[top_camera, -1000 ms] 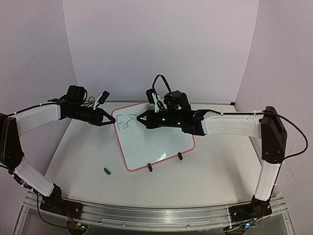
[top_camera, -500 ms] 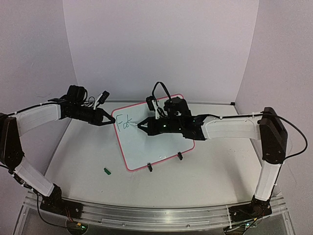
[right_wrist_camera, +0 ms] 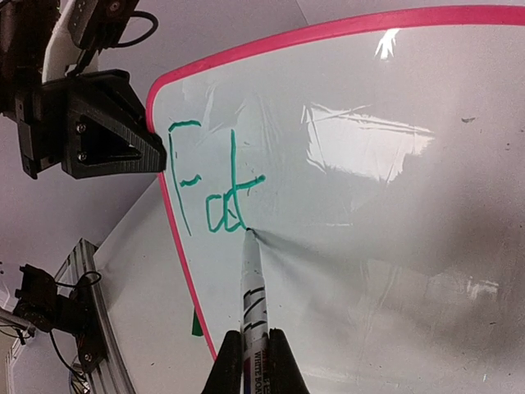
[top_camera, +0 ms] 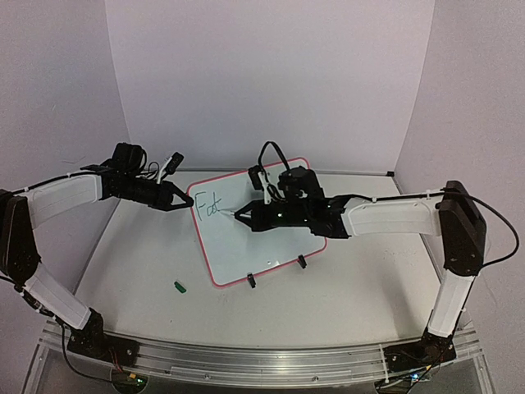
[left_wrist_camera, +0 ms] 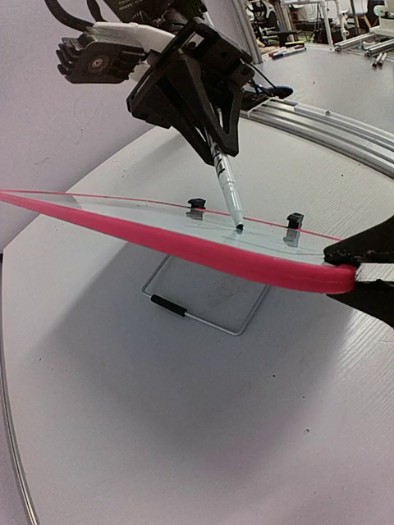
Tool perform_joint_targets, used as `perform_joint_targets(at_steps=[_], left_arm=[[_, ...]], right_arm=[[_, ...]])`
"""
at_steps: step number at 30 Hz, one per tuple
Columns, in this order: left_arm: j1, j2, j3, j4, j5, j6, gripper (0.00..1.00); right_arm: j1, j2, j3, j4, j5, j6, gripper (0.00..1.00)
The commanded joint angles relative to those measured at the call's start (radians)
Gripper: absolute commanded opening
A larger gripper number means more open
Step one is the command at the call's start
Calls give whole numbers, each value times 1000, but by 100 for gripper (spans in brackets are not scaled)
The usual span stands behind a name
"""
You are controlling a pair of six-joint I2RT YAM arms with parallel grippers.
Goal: Write a sentence on the whiteboard
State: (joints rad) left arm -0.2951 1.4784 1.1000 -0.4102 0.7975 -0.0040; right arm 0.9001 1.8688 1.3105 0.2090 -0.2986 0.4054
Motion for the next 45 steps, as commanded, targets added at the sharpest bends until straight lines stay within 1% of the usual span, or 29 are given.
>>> perform_joint_targets(at_steps=[1,13,26,39,45], left_arm=[[-41,25,7,-63,-50,70,0],[-42,27,7,-63,-52,72,0],[-43,30,9,-65,-50,72,0],[-45,31,10,-65,-48,74,0],[-47,31,11,-67,-50,74,0]], right_arm=[[-7,-45,29,-19,78,-10,0],[-6,-83,68,-20,88,-43,0],[-24,-17,148,-26,66,-50,0],[-34,12,137,-37,53,-32,0],[-34,0,99,-39,48,-23,0]])
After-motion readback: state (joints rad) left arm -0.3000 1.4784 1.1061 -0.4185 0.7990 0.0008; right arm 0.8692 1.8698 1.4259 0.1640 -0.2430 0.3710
